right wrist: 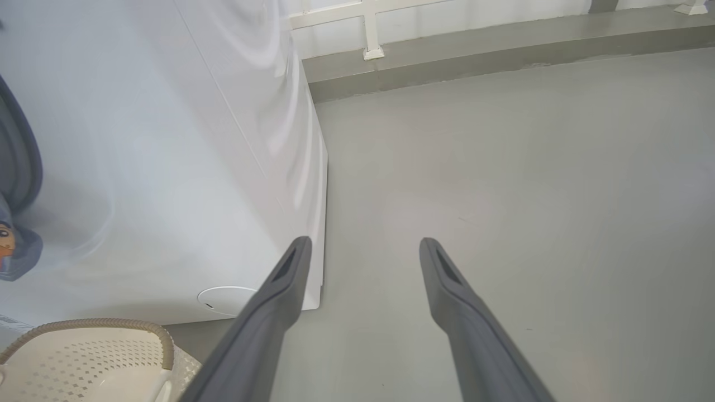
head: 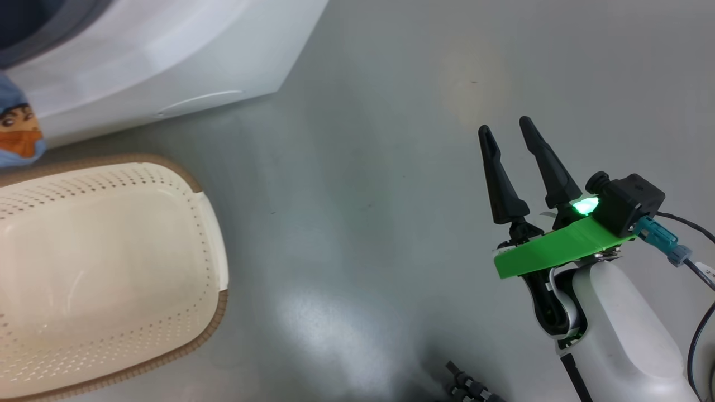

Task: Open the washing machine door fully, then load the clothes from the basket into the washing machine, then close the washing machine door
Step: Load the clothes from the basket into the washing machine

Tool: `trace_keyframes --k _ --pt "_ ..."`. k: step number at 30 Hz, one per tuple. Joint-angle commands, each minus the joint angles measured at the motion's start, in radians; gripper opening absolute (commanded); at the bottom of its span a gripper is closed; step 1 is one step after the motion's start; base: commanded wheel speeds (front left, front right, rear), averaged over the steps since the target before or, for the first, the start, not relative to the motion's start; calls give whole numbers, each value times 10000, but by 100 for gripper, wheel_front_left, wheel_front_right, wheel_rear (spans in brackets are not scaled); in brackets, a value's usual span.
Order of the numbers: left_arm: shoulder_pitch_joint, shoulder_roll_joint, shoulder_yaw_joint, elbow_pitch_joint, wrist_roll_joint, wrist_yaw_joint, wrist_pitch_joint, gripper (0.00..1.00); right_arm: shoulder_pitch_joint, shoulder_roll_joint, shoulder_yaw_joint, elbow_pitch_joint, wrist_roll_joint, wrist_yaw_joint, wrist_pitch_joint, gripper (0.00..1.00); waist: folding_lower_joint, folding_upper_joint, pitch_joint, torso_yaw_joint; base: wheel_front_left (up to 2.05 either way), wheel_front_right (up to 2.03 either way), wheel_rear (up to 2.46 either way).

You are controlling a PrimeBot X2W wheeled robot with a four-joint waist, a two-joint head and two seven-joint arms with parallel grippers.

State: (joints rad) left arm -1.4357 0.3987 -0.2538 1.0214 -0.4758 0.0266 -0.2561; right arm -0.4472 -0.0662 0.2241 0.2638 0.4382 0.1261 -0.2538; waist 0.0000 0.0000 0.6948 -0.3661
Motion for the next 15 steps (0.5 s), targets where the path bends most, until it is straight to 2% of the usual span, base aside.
trace_keyframes --k 1,9,15 --pt "-104 410 95 31 144 18 -52 100 152 -2 128 -197 -87 46 -80 100 0 0 28 -73 0 0 0" --pt "48 128 33 763 205 -77 -55 100 46 32 271 -117 -121 46 -80 100 0 0 -249 151 0 0 0" --pt "891 -57 139 714 219 -211 -56 100 3 -67 291 -8 -156 46 -80 100 0 0 -830 452 0 0 0"
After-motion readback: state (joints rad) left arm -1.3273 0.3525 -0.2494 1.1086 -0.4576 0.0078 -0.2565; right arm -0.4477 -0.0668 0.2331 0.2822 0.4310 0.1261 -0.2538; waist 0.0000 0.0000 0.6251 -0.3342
